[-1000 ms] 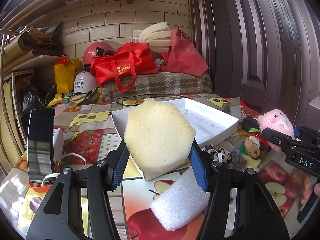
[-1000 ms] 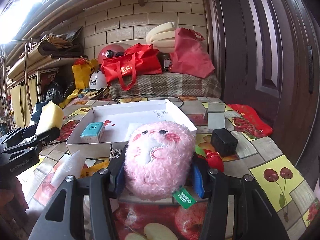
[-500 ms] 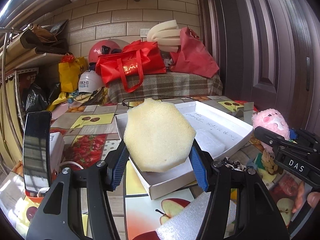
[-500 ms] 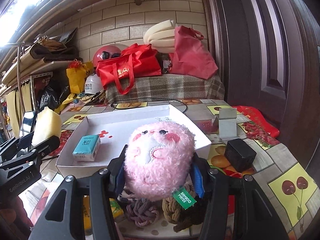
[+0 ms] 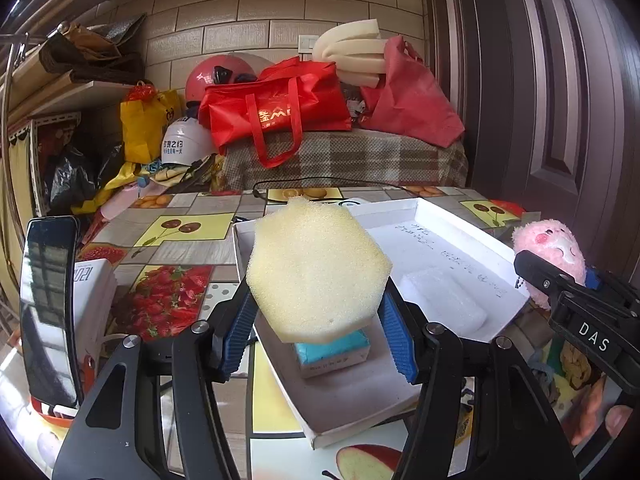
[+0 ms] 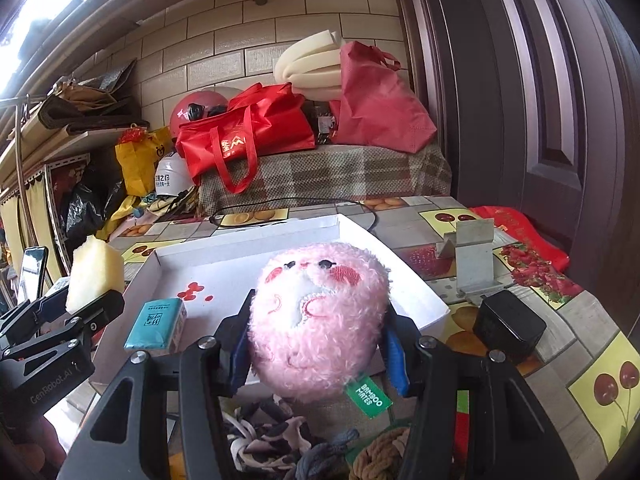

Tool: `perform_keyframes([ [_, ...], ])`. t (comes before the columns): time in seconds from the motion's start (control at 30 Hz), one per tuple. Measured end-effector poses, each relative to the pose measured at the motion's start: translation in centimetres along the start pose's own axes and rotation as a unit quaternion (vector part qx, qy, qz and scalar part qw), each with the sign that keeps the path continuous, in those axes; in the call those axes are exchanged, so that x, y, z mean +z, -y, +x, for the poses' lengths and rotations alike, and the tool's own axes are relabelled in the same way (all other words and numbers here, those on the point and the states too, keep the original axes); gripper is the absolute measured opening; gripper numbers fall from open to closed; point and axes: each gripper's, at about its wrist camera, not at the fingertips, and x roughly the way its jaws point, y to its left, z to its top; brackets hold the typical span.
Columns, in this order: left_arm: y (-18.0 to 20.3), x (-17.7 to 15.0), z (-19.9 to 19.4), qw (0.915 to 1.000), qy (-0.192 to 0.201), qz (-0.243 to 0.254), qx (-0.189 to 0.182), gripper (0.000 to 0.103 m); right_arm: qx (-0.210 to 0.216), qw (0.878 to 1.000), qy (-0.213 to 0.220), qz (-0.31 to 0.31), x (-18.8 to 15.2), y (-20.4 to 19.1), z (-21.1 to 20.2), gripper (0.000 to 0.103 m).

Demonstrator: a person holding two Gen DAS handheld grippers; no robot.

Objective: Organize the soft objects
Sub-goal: 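Carry the yellow sponge and pink plush into the white tray and open both tools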

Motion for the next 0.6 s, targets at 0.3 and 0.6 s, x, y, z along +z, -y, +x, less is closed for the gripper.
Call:
perform_keyframes([
  [0.3,1.9,0.7,1.9,0.9987,0.0,0.048,-0.015,0.059,-0.006,1.0,-0.013,-0.007,0.9,-1.3,2.9,0.054],
  [0.6,3.5,0.6,5.1,0.9915,-0.084,0.083,-0.054,0.059,-0.001,0.999,-0.046,0.005,1.5,-1.2,5.7,0.054],
])
